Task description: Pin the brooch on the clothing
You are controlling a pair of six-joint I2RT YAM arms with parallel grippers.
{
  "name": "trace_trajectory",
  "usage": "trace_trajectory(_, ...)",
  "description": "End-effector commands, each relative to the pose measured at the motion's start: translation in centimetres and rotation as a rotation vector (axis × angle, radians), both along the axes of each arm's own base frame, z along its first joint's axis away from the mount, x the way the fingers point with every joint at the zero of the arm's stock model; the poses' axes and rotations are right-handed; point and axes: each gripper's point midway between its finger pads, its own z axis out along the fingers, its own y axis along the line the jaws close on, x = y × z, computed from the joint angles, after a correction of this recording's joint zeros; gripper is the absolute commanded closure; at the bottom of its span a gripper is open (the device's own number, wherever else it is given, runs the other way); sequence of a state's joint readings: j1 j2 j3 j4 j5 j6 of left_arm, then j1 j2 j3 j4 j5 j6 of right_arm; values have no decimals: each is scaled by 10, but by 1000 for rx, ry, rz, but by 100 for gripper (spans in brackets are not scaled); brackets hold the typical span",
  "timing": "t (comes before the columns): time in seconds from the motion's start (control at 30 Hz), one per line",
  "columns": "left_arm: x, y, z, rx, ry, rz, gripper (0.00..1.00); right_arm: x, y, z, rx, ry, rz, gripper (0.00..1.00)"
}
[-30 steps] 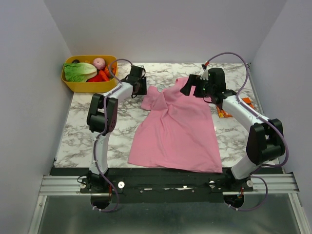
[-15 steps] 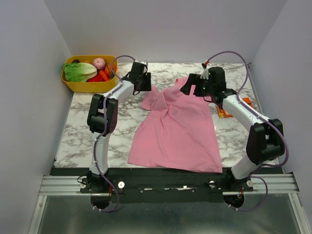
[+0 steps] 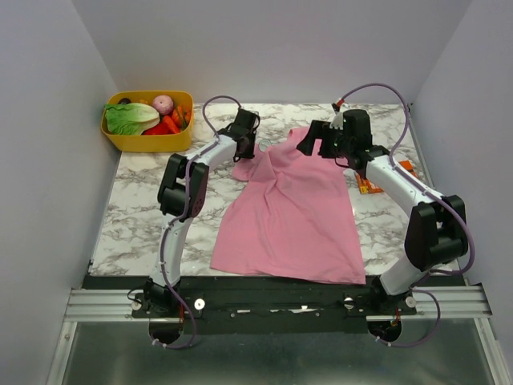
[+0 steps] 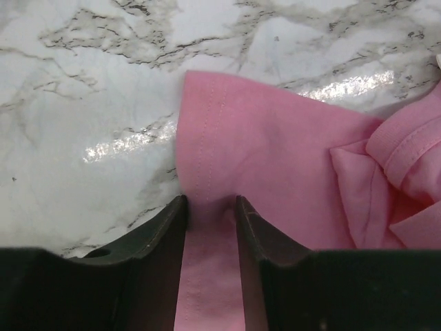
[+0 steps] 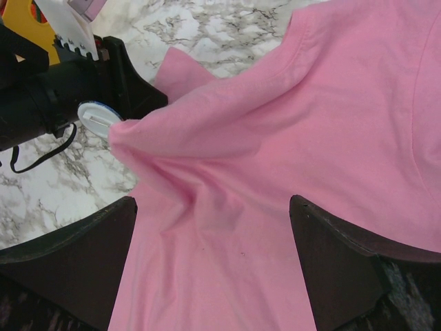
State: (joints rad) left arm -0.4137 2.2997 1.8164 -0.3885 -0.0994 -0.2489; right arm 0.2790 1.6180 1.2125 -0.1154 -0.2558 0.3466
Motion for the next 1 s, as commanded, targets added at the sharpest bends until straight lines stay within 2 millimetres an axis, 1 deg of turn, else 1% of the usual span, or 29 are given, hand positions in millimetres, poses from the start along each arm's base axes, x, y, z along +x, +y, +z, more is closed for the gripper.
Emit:
trace_trajectory(0.0, 1, 13, -20, 92, 37, 27, 71, 9, -7, 7, -18, -15, -26, 0)
trace_trajectory(0.03, 2, 14, -21, 91, 34, 28, 74, 8, -8, 7, -17, -14, -34, 0)
trace_trajectory(0.07, 2, 14, -22, 95, 35, 29, 80, 9, -11, 6, -20, -14, -42, 0)
trace_trajectory(0.13, 3, 18, -27, 103, 44, 38, 85, 8, -10, 8, -18, -18, -42, 0)
trace_trajectory(0.17, 7, 18, -24, 100, 37, 44, 90, 8, -10, 8, -18, -18, -42, 0)
trace_trajectory(0.23, 10, 25, -26, 108, 43, 60, 95, 9, -10, 7, -17, -16, -42, 0)
trace_trajectory(0.27, 15, 27, -21, 109, 29, 71, 100, 9, -10, 7, -16, -17, -42, 0)
trace_trajectory(0.33, 19, 37, -20, 118, 28, 95, 100, 10, -9, 6, -15, -11, -39, 0)
trace_trajectory(0.37, 24, 42, -17, 123, 16, 109, 100, 10, -9, 5, -15, -9, -37, 0)
trace_trajectory(0.43, 27, 48, -17, 131, 21, 120, 100, 12, -8, 4, -13, -7, -37, 0)
trace_trajectory(0.47, 33, 54, -13, 122, 12, 131, 100, 12, -9, 3, -14, -3, -40, 0)
trace_trajectory(0.5, 34, 56, -12, 122, 12, 134, 100, 12, -9, 3, -15, -5, -41, 0)
trace_trajectory(0.53, 35, 59, -16, 123, 21, 139, 100, 12, -9, 3, -14, -4, -42, 0)
trace_trajectory(0.57, 40, 65, -13, 122, 14, 150, 100, 14, -8, 2, -12, -3, -41, 0)
trace_trajectory(0.63, 40, 69, -20, 115, 38, 157, 100, 16, -8, 0, -13, 0, -45, 0)
trace_trajectory(0.67, 45, 68, -15, 101, 29, 157, 100, 16, -8, -2, -14, 4, -44, 0)
trace_trajectory(0.73, 44, 75, -18, 114, 46, 186, 100, 18, -8, -3, -13, 7, -47, 0)
trace_trajectory(0.77, 46, 76, -15, 114, 44, 192, 100, 19, -7, -3, -12, 7, -47, 0)
trace_trajectory(0.9, 45, 89, -13, 109, 68, 233, 100, 23, -8, -4, -10, 12, -53, 0)
trace_trajectory(0.97, 48, 96, -9, 86, 69, 247, 100, 24, -8, -5, -5, 16, -53, 0)
